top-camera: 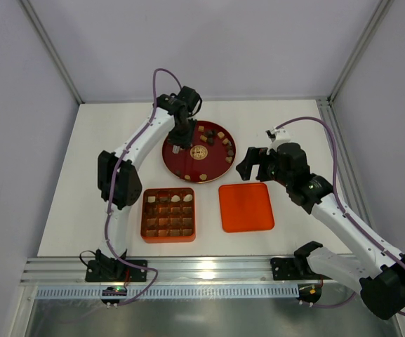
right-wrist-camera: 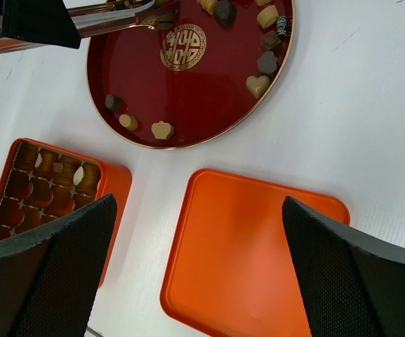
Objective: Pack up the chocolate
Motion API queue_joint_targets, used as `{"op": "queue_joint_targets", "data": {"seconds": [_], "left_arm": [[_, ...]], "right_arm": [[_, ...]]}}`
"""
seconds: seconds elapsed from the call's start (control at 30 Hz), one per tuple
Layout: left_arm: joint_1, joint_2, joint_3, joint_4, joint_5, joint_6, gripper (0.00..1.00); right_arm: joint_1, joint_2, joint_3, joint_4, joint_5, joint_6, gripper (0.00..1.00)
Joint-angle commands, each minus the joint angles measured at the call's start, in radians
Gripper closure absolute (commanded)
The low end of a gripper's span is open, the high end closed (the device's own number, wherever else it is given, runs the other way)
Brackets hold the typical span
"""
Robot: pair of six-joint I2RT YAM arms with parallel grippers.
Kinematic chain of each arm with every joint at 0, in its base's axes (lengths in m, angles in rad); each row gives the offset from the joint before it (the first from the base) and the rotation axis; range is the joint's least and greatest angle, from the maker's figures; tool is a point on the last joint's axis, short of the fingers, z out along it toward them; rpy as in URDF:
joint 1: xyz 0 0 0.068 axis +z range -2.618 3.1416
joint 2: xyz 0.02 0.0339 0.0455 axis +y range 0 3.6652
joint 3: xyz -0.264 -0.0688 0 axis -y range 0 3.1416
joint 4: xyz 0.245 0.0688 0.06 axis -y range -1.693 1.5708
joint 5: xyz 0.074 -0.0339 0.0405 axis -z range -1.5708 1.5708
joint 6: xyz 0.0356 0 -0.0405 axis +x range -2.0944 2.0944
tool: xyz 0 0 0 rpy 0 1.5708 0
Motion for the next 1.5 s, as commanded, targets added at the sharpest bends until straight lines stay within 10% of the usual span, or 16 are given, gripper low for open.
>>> {"op": "queue_joint_targets", "data": {"seconds": [0.0, 1.47], "left_arm": [[0.002, -0.065, 0.001, -0.005, 0.011, -0.003, 0.62], [0.002, -0.039, 0.096, -0.049, -0.003, 0.015, 0.72]], "right_arm": [[0.001, -0.014, -0.003, 0.034, -0.004, -0.003, 0.0], [0.002, -0.011, 0.01, 0.029, 0.0, -0.011, 0.0]]}}
